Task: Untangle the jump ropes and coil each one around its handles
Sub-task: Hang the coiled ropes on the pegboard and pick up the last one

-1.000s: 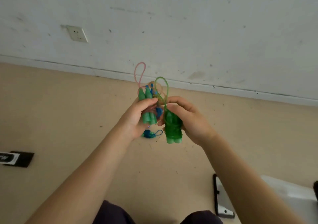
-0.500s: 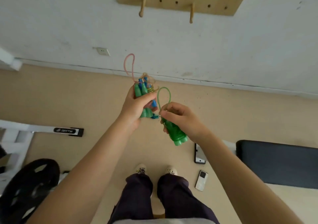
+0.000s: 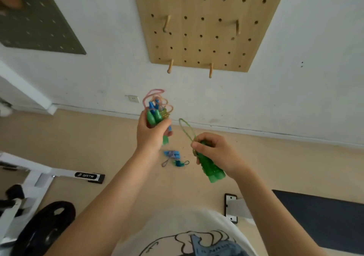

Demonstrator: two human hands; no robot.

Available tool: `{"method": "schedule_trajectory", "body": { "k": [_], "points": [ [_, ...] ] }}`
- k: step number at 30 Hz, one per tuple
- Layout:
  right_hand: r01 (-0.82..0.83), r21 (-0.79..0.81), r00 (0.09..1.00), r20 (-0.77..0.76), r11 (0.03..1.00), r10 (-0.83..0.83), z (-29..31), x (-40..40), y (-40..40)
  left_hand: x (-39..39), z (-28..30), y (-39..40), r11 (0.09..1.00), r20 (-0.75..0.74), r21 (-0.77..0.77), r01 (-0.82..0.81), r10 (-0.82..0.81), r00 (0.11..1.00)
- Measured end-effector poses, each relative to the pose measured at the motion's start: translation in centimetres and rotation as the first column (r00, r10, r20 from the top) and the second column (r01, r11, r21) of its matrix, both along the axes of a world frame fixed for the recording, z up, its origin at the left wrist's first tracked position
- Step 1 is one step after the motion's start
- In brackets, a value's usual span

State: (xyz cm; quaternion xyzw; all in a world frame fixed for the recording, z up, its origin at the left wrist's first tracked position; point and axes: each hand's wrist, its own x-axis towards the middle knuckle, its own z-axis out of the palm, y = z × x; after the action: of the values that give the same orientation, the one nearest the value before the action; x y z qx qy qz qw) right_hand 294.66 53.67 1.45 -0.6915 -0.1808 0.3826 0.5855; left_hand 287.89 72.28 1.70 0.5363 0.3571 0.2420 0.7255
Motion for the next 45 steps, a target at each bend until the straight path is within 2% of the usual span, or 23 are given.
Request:
{"method": "schedule_trajectory", "body": {
  "k": [2,3,6,8,10,13,15,24,26,30,35,39,43,45],
  "points": [
    [0.055,-0.005,0.998,0.022,0.998,-0.055,-0.4,0.6,-1.5,0.2,0.9,1.8,0.997,0.037,-0.044,-0.06,0.062,0.997],
    [0.073,0.005,0.997,0.023,0.997,-0.073,-0.5,0.8,-2.1,0.2,1.3,2.3,1.0,0.026,-0.019,-0.013,0.013,1.0],
    [0.068,0.066,0.998,0.006,0.996,-0.068,-0.3,1.1,-2.2,0.5,2.3,1.5,0.96,-0.023,0.034,0.277,-0.276,0.961],
    [0.06,0.122,0.998,-0.004,0.991,-0.06,-0.1,1.1,-1.4,0.7,2.5,-0.1,0.917,0.048,-0.054,0.395,-0.393,0.918],
    [0.042,0.157,0.999,-0.024,0.987,-0.038,-0.1,1.4,-0.6,0.8,2.5,-1.4,0.867,0.149,-0.192,0.461,-0.438,0.886],
    [0.011,0.152,0.998,-0.055,0.988,-0.002,-0.5,2.0,0.0,1.1,2.2,-1.9,0.792,0.244,-0.358,0.493,-0.431,0.869],
    [0.01,0.129,0.998,-0.068,0.992,-0.002,-0.8,2.5,0.6,1.4,1.9,-1.4,0.777,0.27,-0.416,0.472,-0.391,0.88],
    [0.017,0.043,0.992,-0.127,0.999,-0.012,-1.4,6.3,8.1,4.9,-0.5,5.1,0.766,0.31,-0.492,0.414,-0.29,0.905],
    [0.02,0.022,0.995,-0.096,1.0,-0.018,-1.5,7.6,11.0,6.3,-1.0,7.6,0.776,0.301,-0.492,0.394,-0.273,0.914],
    [0.127,-0.007,0.991,0.047,0.992,-0.126,-2.0,11.4,18.1,9.9,-1.2,14.2,0.805,0.279,-0.478,0.351,-0.24,0.93],
    [0.159,0.022,0.983,0.087,0.987,-0.16,-0.3,16.2,26.7,14.3,-0.5,23.7,0.794,0.293,-0.515,0.323,-0.192,0.937],
    [0.225,0.107,0.967,0.1,0.968,-0.236,2.0,19.3,32.1,18.3,1.0,30.1,0.782,0.345,-0.446,0.435,-0.298,0.89],
    [0.295,0.124,0.938,0.15,0.947,-0.312,3.8,22.2,35.4,22.6,3.0,32.4,0.728,0.437,-0.347,0.591,-0.433,0.789],
    [0.342,0.123,0.916,0.176,0.932,-0.36,4.5,23.8,36.2,24.7,3.5,33.1,0.727,0.456,-0.327,0.604,-0.438,0.775]
  ]
}}
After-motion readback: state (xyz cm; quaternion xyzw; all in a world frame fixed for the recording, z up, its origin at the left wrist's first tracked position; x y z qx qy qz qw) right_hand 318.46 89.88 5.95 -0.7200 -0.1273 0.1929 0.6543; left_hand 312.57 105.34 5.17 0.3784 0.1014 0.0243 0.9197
